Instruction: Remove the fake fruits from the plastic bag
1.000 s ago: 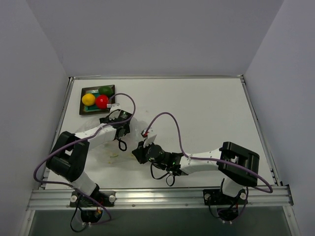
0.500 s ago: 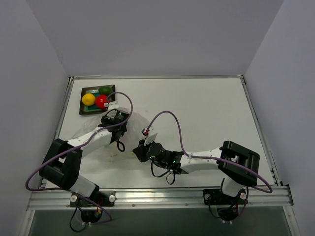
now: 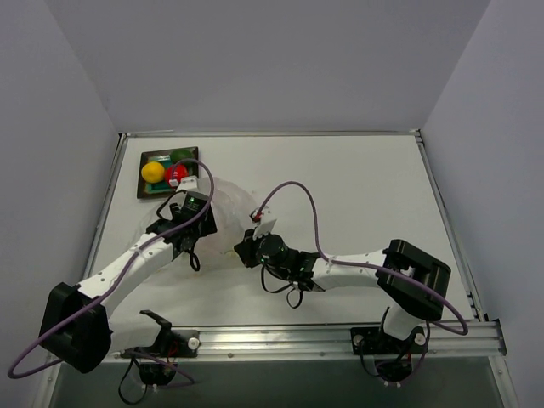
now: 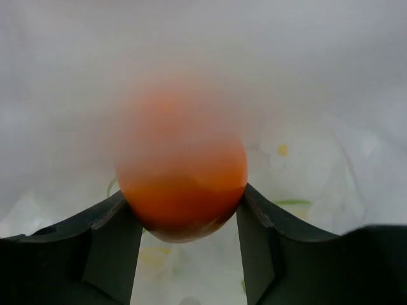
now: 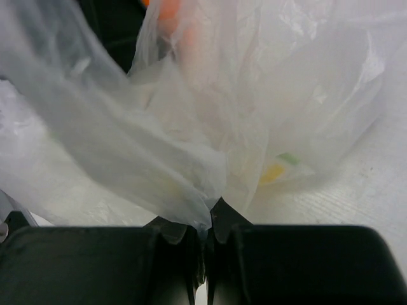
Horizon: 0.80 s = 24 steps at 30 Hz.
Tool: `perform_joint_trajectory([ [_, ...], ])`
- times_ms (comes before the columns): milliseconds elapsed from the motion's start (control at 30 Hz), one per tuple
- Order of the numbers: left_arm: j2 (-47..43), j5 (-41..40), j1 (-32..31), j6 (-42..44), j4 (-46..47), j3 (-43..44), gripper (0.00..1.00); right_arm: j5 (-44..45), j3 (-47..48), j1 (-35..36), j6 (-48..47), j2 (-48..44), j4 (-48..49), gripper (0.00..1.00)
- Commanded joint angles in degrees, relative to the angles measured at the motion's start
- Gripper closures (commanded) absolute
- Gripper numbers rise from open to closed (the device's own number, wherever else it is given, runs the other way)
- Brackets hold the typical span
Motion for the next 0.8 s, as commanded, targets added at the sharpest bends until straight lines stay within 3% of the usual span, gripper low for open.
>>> perform_joint_trajectory([
  [0,-2.8,8.6,-0.22,0.06,-6.43,2.23,0.93,-0.15,4.73,-1.73,-1.09,0.04,-1.35,1.0],
  [400,-14.13,25.85,0.22,2.79,-18.3,8.64,0.93,-6.21,10.45,-6.57,-0.48,5.93,-3.21,1.0],
  [567,-18.89,21.48,1.27,0.51,-17.25,17.76,0.93,-9.02,6.77,-5.17,0.49,6.2,-0.49,1.0],
  [767,-13.8,7.77,1.98,-0.73,-11.89,27.8,0.91,-12.45,0.88,2.11,-1.88,6.03,3.91,1.0],
])
